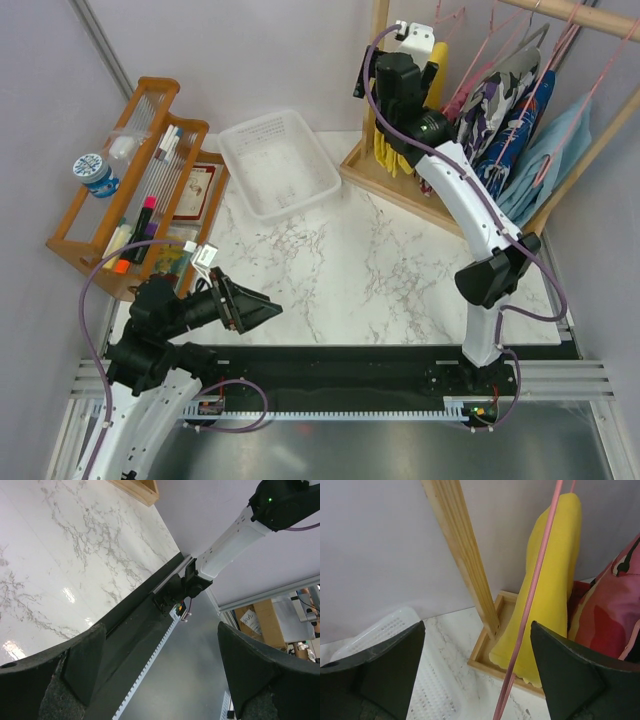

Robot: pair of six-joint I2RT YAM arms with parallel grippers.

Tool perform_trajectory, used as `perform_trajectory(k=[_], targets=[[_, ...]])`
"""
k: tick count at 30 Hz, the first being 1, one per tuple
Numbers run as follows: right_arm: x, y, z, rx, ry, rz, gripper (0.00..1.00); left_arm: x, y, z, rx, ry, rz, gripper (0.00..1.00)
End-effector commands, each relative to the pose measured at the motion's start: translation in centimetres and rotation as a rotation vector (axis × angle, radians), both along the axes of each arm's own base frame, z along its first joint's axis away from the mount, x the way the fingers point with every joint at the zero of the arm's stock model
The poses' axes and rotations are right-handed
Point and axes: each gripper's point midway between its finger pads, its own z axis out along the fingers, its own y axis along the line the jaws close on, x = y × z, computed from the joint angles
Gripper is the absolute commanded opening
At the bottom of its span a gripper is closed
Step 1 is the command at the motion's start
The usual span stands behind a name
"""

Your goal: Remove the trousers from the hanger

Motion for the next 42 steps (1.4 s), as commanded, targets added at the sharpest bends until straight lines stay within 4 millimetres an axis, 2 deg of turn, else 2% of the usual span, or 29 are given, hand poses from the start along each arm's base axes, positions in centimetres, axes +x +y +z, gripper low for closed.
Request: perform_trajectory(k=[1, 9, 10, 15, 18, 24, 27, 28, 30, 32, 35, 37, 39, 42], targets=[[0.6, -1.5, 1.3, -0.045, -0.037, -0.098, 0.93, -0.6, -0.2, 0.1, -0.007, 0.005, -0.034, 0.99], [3.0, -2.6, 0.2, -0.045, -0.042, -0.135, 0.78, -0.5, -0.3, 0.6, -0.003, -0.002, -0.041, 0.99], [3.3, -3.4, 0.4, -0.04, -0.047, -0.144, 0.75, -0.5, -0.3, 0.6, -0.002, -0.002, -0.041, 0.99], [4.9, -4.5, 1.0, -0.013, -0.085, -0.115, 0.64, -0.3, -0.3, 0.3, 0.0, 0.016, -0.037, 0.99], [5.7, -4.5, 1.4, -0.002, -0.104, -0.092, 0.57, -0.3, -0.3, 0.2, -0.003, 0.027, -0.035, 0.98], [6.8, -4.9, 0.4, 0.013, -0.103, -0.096, 0.42, -0.5, -0.4, 0.5, -0.011, 0.03, -0.04, 0.97], [6.9, -4.6, 1.1, 0.018, -0.126, -0.086, 0.37, -0.6, -0.3, 0.7, -0.016, 0.029, -0.039, 0.96], [7.0, -4.6, 1.1, 0.019, -0.128, -0.087, 0.32, -0.6, -0.3, 0.7, -0.016, 0.031, -0.042, 0.96], [7.1, -4.9, 1.5, 0.024, -0.142, -0.094, 0.3, -0.7, -0.3, 0.9, -0.017, 0.026, -0.04, 0.96], [7.4, -4.9, 1.6, 0.021, -0.153, -0.098, 0.23, -0.7, -0.3, 1.0, -0.017, 0.029, -0.043, 0.96], [7.8, -4.8, 2.1, 0.006, -0.177, -0.09, 0.2, -0.9, -0.4, 1.3, -0.02, 0.028, -0.049, 0.96], [7.8, -4.8, 2.8, 0.007, -0.195, -0.089, 0.08, -1.0, -0.4, 1.5, -0.022, 0.025, -0.052, 0.95], [7.3, -4.9, 4.0, 0.024, -0.218, -0.081, 0.04, -1.0, -0.3, 1.7, -0.022, 0.021, -0.049, 0.95], [6.5, -5.2, 5.7, 0.054, -0.257, -0.084, 0.03, -0.9, -0.3, 1.8, -0.02, 0.022, -0.046, 0.95]])
